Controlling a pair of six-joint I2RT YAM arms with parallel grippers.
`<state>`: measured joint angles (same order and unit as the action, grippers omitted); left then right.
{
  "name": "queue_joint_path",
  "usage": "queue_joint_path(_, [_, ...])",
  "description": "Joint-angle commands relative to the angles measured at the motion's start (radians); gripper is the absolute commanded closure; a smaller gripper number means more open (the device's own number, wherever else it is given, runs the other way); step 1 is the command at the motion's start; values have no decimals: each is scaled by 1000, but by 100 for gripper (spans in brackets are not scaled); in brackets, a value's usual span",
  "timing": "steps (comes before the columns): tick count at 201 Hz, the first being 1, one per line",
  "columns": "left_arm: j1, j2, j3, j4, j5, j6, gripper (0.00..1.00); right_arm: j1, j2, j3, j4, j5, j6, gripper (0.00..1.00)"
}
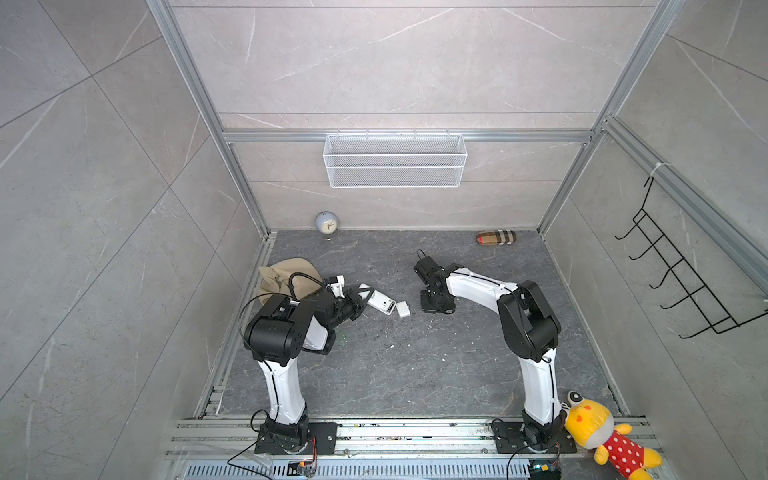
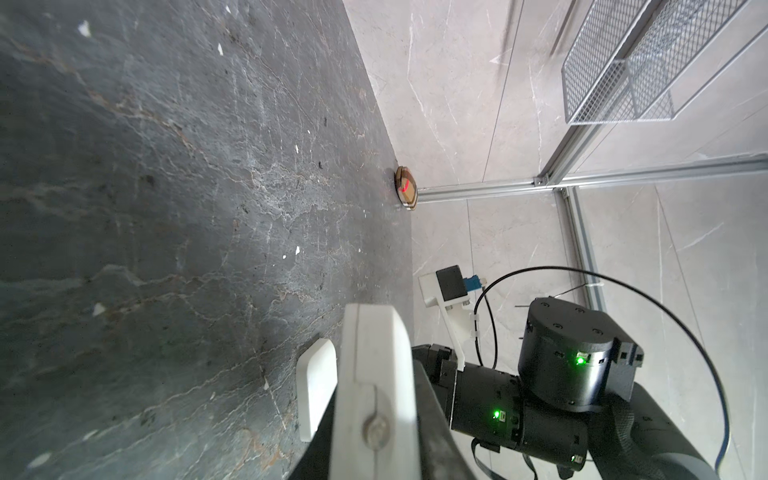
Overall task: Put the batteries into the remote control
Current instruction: 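Carry the battery to the remote while the left gripper turns the remote toward it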
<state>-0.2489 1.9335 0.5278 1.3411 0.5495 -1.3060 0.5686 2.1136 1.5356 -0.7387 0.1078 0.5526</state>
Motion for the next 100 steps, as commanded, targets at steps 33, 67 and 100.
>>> queue_joint_path(33, [-17, -48, 99, 73, -84, -182, 100, -2, 110, 34, -157, -48, 109, 91])
queue_joint_path(67, [-33, -47, 110, 73, -90, -182, 100, -3, 65, 33, -145, -78, 121, 91])
queue_joint_path(100, [-53, -23, 118, 73, -108, -170, 100, -5, -38, 4, -145, -75, 137, 91])
